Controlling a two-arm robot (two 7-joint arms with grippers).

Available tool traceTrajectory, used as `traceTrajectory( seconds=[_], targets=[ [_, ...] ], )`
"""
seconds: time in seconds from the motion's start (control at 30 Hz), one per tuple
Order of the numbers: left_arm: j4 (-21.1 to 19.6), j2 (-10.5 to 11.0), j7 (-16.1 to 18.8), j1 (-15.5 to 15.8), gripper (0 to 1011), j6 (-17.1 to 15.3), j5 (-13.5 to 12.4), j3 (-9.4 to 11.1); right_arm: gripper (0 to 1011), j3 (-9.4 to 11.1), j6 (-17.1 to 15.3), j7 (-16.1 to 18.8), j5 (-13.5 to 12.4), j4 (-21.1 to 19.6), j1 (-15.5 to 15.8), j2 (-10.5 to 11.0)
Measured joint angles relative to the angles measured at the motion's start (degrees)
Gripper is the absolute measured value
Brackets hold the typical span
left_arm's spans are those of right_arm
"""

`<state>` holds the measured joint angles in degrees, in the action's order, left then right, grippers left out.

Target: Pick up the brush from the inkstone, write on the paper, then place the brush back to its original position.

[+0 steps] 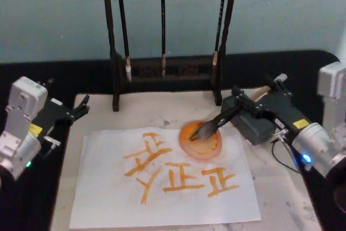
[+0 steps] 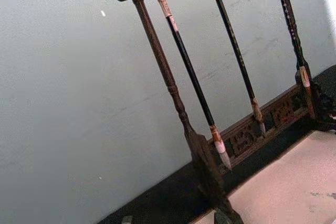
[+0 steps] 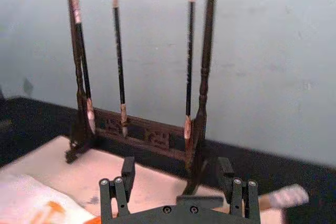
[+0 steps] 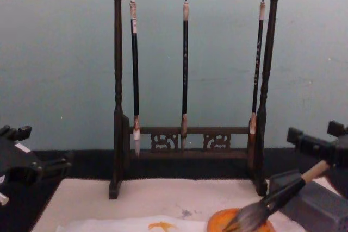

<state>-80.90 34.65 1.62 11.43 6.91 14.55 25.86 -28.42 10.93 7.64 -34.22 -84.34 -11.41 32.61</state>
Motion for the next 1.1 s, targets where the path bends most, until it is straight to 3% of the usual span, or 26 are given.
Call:
traceTrajectory(
  seconds=[0.2,0.47,0.63,1.1],
  targets=[
    [0.0,0.0,0.0,0.0,1010,0.0,0.0,0.0,1000,-2.0,2.3,-2.2,8.7,2.5,-1.8,-1.0],
    [0.0,0.0,0.0,0.0,1010,0.0,0.0,0.0,1000,-2.6,2.1,-3.4,13.2,4.3,-2.7,-2.1],
    [0.0,0.0,0.0,0.0,1010,0.0,0.0,0.0,1000,-2.6,1.6,-3.4,14.2,4.7,-2.9,-2.6],
    [0.0,0.0,0.0,0.0,1010,0.0,0.0,0.0,1000,-2.6,1.6,-3.4,14.1,4.6,-2.9,-2.5]
  ],
)
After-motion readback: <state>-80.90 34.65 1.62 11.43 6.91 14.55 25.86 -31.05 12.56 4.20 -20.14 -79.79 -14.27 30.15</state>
